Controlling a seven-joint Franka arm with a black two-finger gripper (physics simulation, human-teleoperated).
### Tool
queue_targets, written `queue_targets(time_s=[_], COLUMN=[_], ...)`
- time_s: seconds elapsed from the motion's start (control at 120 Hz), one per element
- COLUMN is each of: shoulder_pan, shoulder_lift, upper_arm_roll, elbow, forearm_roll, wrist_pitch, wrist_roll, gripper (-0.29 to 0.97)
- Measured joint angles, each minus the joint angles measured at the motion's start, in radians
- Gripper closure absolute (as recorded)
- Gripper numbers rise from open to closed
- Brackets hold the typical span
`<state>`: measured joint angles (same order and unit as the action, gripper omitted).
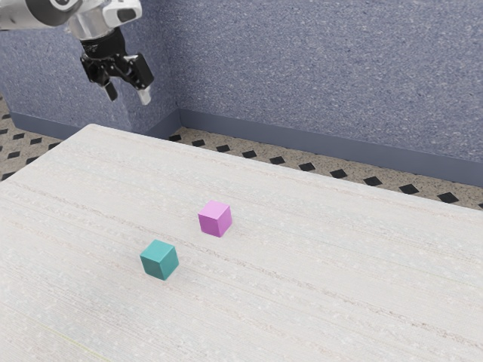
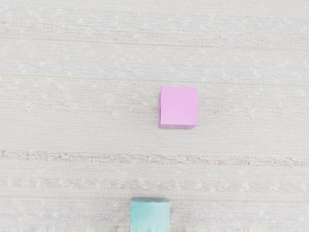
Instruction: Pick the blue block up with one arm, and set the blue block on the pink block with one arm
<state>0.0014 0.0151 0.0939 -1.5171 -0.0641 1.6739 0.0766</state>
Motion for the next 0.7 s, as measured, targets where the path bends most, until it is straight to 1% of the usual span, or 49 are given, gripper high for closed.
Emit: queue_targets(time_s=[0.075,0.133,0.183,0.233,0.35,0.525,0.608,0.7], shoulder_pan=[-0.006,-0.003,0.000,0.004,0.014,-0.013,-0.026,-0.018], shoulder_lift=[-0.001,-0.032,-0.051,-0.064,-0.075,-0.075,-0.068,-0.055], upper_arm_roll=[0.005,0.000,-0.002,-0.004,-0.006,-0.032,-0.037,-0.039], elbow=[-0.007,-0.133,-0.273,-0.381,-0.567,-0.723,-0.770,-0.802], forearm_roll=[-0.001,-0.001,-0.003,-0.004,-0.004,-0.007,-0.017,-0.027], wrist_pitch=[-0.050,-0.031,0.013,0.066,0.207,0.386,0.451,0.506], wrist_roll=[0.000,-0.001,-0.001,-0.002,-0.003,-0.005,-0.006,-0.008], gripper=[0.02,0.02,0.02,0.02,0.02,0.03,0.03,0.03])
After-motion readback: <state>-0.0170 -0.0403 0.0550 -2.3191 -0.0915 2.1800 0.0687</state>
